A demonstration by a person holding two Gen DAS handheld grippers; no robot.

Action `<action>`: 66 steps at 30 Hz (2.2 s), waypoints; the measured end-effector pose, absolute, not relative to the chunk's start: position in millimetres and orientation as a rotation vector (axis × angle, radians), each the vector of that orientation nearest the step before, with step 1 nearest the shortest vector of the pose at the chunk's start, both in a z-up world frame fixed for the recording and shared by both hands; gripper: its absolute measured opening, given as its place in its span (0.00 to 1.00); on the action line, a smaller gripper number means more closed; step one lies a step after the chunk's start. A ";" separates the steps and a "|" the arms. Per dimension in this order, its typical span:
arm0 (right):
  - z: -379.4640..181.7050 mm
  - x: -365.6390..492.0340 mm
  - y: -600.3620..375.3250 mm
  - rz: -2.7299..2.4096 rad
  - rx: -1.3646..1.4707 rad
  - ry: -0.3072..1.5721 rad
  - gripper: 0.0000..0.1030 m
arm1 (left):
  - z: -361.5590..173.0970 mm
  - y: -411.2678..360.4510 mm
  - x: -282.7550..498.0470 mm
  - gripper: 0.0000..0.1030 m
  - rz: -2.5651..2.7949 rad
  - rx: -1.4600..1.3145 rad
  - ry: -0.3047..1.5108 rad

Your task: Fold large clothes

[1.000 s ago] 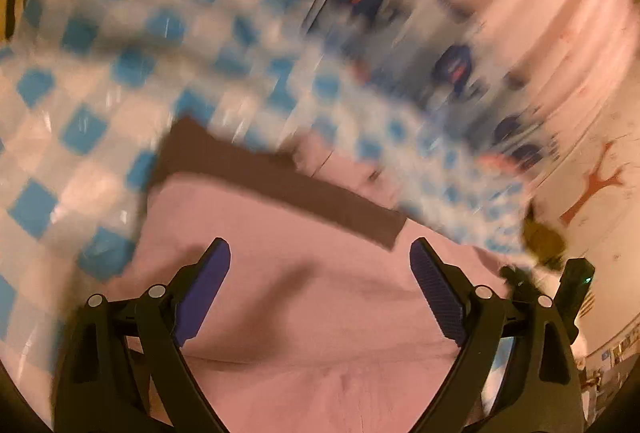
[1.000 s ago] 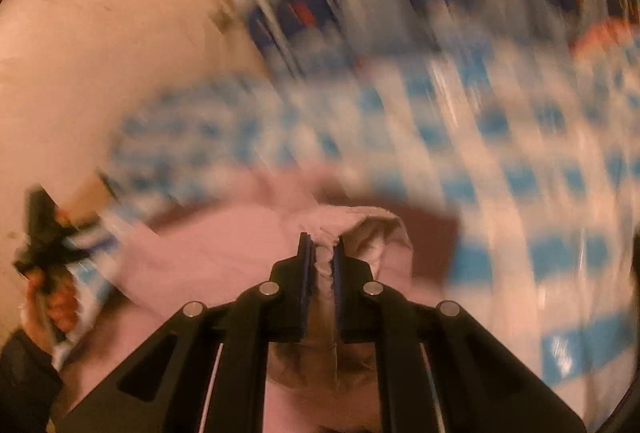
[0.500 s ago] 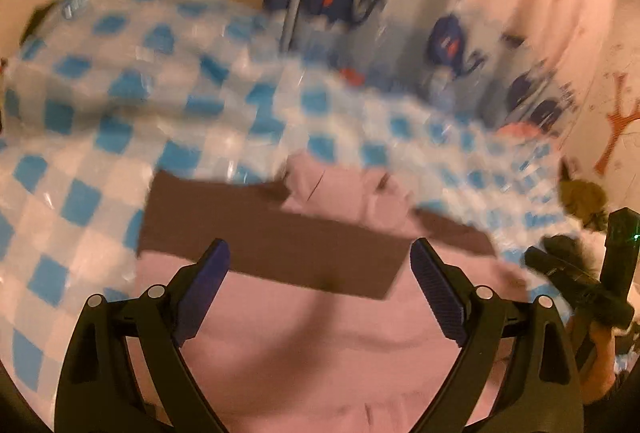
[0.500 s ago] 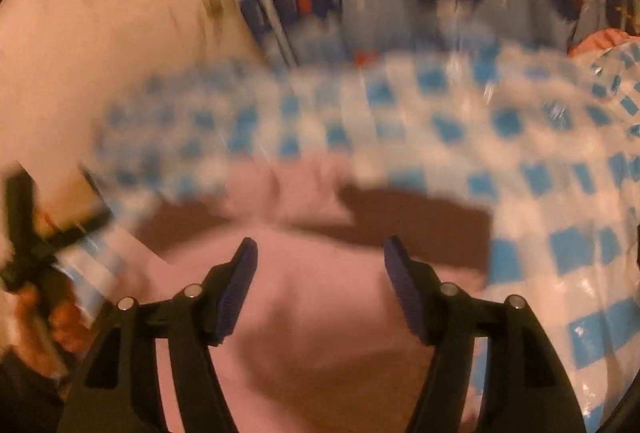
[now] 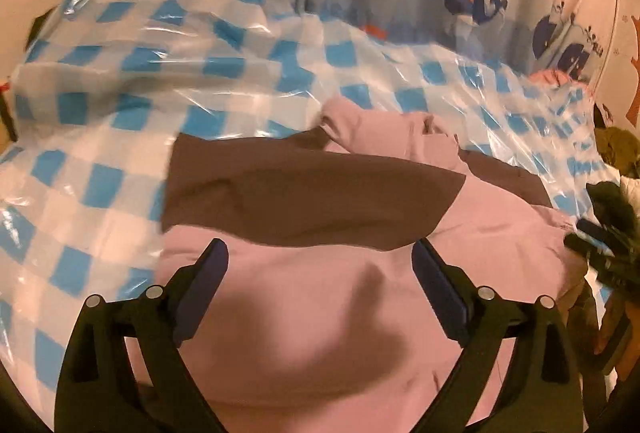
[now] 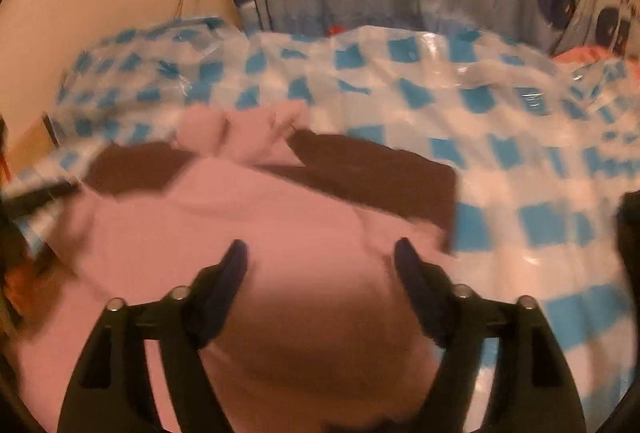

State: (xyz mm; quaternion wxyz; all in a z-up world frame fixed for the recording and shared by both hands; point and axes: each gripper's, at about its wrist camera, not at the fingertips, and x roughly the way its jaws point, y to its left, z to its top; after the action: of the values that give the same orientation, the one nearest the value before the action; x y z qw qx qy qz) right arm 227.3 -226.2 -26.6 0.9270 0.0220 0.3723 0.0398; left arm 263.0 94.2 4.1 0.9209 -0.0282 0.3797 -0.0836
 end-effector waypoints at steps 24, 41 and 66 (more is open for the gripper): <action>-31.9 -55.6 -345.7 0.437 0.608 1.217 0.89 | -16.0 339.9 -47.7 0.90 -0.207 -0.570 1.024; -68.1 -110.3 -309.9 0.639 0.886 1.277 0.89 | -53.5 295.9 -109.5 0.90 -0.297 -0.554 1.178; -14.9 -109.9 -287.8 0.710 0.805 1.006 0.28 | -9.4 291.2 -113.6 0.12 -0.280 -0.457 1.134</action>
State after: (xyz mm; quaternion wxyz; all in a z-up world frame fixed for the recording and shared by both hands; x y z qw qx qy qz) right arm -109.9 -287.8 -14.9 0.7415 0.3670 0.4589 0.3237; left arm -113.6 291.2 -9.4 0.8098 -0.2137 0.5305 -0.1308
